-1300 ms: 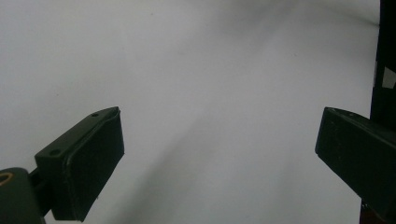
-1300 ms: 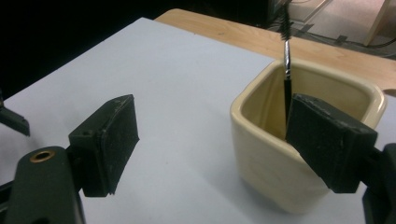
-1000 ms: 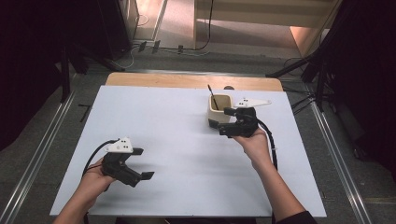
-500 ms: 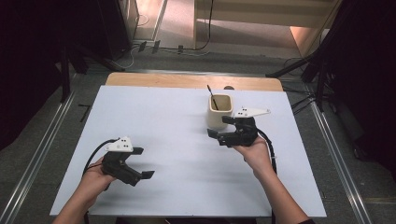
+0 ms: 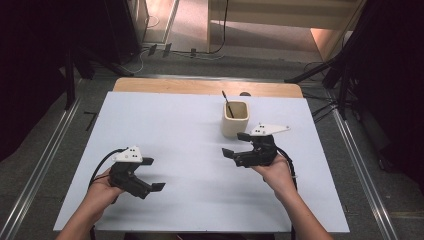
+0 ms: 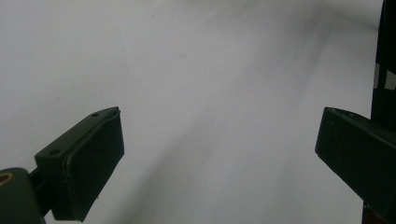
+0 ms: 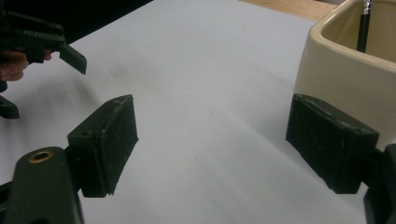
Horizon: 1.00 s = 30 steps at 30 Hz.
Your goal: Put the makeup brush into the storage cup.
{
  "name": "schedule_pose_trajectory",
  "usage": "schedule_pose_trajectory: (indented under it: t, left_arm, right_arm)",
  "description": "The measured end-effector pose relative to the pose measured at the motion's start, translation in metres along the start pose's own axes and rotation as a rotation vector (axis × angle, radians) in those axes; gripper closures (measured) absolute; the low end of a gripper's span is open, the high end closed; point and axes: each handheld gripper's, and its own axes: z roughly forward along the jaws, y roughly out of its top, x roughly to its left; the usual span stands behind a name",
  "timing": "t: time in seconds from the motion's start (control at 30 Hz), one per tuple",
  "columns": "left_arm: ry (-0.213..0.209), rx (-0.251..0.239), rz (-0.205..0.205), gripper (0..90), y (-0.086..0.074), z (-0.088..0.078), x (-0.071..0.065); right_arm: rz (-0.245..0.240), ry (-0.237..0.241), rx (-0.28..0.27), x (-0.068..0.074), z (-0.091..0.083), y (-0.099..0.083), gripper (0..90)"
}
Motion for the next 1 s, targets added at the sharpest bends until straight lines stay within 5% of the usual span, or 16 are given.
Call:
schedule_pose_trajectory:
  t: [1.0]
  left_arm:
    - [0.006,-0.004,-0.006,1.3,0.0,-0.001,0.0]
  right_arm:
    - [0.0,0.035,0.068,0.004,-0.023,-0.042,18.0]
